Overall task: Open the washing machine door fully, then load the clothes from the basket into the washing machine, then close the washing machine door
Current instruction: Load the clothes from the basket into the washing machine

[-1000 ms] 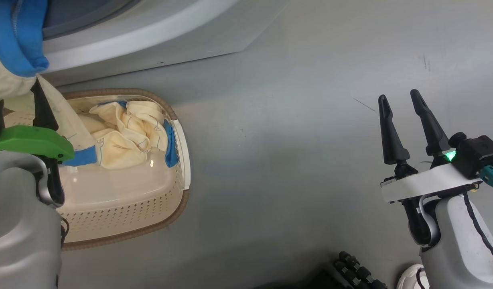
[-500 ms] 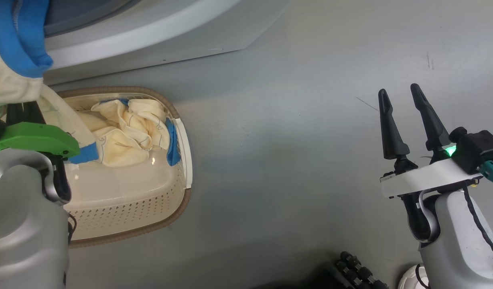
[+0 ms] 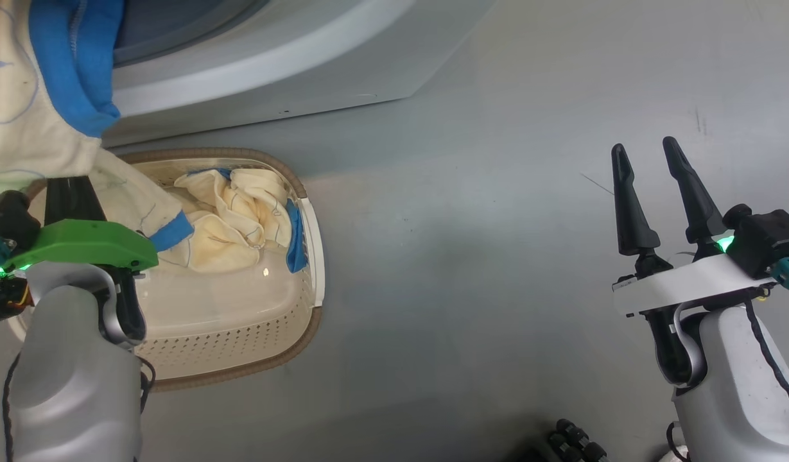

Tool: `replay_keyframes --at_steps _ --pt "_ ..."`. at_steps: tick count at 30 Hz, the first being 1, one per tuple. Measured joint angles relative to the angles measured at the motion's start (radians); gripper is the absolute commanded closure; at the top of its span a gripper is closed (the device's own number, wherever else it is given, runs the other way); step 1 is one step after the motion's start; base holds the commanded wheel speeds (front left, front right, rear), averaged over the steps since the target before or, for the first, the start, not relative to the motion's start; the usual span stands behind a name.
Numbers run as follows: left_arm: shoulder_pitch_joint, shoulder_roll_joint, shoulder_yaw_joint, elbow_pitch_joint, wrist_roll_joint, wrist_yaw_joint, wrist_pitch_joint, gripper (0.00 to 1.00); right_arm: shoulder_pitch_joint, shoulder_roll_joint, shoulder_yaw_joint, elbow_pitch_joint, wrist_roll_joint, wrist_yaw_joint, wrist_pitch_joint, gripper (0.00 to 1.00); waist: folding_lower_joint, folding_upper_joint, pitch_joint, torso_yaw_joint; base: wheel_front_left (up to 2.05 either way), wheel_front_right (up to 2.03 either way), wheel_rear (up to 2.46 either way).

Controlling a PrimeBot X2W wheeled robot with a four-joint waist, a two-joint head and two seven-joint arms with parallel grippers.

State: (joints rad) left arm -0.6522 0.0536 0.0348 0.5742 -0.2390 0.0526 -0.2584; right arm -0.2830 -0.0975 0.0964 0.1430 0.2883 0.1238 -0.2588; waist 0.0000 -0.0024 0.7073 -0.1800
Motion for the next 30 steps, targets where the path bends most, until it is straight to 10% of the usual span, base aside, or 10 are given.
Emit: replay_keyframes --at_steps 30 --pt "0.005 0.025 -0.067 -0.209 0.062 -0.07 0.0 1.0 0.025 0.027 0.047 0.035 0.005 0.0 0.0 0.0 0.0 0.0 -0.094 -0.009 0.0 0.0 0.0"
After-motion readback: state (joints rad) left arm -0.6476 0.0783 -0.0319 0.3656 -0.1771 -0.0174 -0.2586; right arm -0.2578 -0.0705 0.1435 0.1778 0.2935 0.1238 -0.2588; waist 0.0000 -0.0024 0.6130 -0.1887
